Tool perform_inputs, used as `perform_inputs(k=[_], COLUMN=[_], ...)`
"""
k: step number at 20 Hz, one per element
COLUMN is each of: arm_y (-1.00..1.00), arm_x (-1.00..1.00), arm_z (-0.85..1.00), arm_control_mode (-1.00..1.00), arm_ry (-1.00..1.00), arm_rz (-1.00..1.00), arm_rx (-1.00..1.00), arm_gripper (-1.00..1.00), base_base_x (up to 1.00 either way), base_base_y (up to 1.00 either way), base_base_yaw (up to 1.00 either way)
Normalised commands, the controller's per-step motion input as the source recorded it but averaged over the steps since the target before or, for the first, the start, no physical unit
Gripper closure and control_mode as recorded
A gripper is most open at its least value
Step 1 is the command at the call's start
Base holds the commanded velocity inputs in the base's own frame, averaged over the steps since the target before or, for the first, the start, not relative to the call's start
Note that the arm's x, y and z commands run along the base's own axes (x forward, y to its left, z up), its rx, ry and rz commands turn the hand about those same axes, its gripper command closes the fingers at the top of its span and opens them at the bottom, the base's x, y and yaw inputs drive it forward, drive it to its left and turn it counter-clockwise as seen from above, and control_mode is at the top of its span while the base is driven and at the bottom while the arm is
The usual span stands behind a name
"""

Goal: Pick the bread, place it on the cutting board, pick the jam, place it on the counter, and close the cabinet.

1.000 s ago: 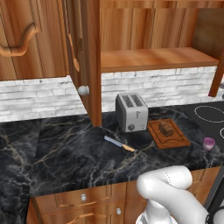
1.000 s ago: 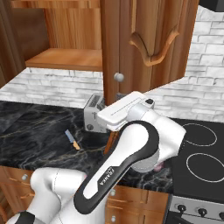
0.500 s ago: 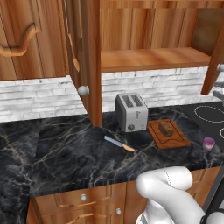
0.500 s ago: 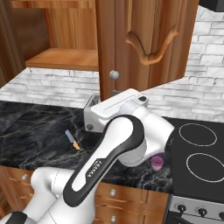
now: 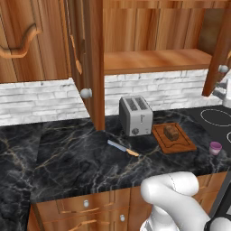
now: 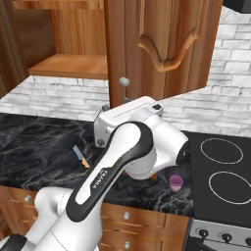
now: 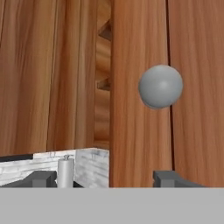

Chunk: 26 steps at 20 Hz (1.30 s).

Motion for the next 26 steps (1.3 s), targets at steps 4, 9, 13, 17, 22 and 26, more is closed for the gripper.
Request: perform_inputs(k=[4,9,13,17,22,26], arm_y=[0.09,0.12,0.12,0.07,0.05,0.06], arm_x=[0.30,0.33,0.33,0.34,0.34,0.33], arm_z=[0.00,0.00,0.00,0.00,0.00,0.00], arm_control_mode=[-1.00,-1.00,-1.00,-1.00,-1.00,-1.00], arm_ry=[0.00,0.00,0.00,0.00,0.00,0.00], arm_rz=[-0.03,-0.03,-0.05,-0.06,-0.06,-0.06], arm_rx=[0.00,0.00,0.00,0.00,0.00,0.00], arm_gripper=[-1.00,-1.00,-1.00,-1.00,-1.00,-1.00], base_base_x=[0.00,0.00,0.00,0.00,0.00,0.00], base_base_y=[0.00,0.00,0.00,0.00,0.00,0.00], base_base_yaw=[0.00,0.00,0.00,0.00,0.00,0.00])
